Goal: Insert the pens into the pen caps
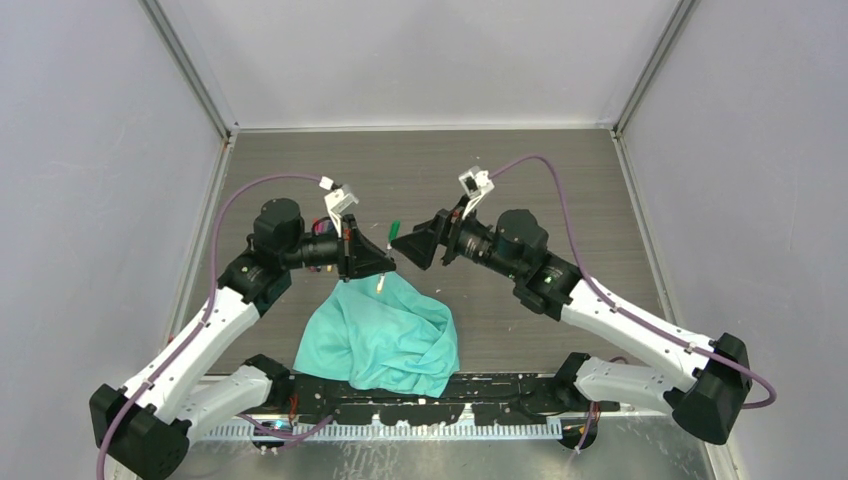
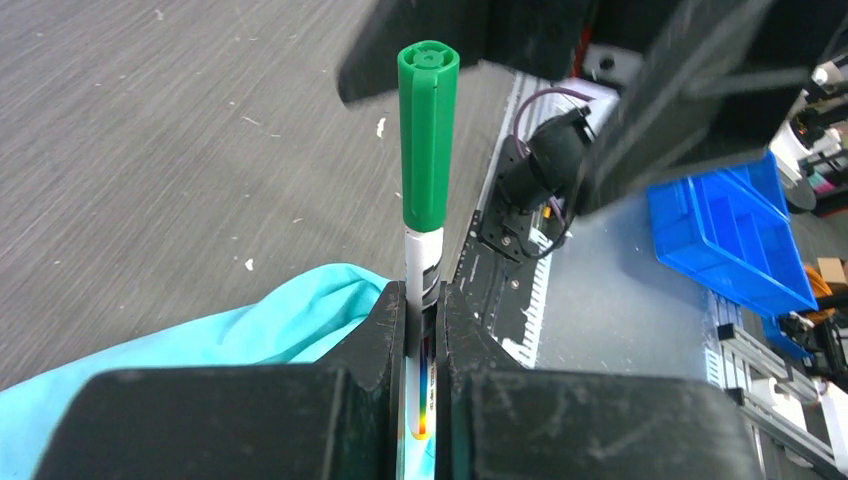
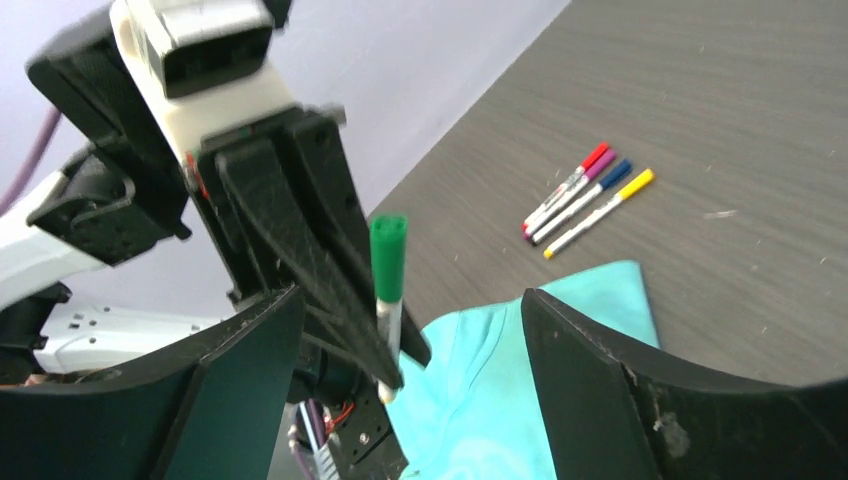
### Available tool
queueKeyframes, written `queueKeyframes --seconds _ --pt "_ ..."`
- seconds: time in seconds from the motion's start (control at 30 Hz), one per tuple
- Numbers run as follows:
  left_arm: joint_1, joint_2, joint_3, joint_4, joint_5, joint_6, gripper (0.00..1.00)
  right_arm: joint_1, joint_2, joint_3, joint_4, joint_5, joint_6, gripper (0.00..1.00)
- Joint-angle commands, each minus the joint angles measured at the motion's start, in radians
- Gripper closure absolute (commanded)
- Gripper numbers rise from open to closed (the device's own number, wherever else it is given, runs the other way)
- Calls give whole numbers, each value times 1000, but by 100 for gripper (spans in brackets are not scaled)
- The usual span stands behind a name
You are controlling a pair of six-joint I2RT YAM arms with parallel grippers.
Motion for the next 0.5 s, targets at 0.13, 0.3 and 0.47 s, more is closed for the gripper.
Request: queueKeyframes --seconds 0.13,0.3,0.47 --pt "-37 -18 26 70 100 35 100 -51 6 144 -32 -169 -81 19" --pt "-41 -20 27 70 113 36 100 -53 36 172 -31 -192 -85 35" --pt "-46 -22 27 69 121 38 100 -53 60 181 -18 -227 -81 52"
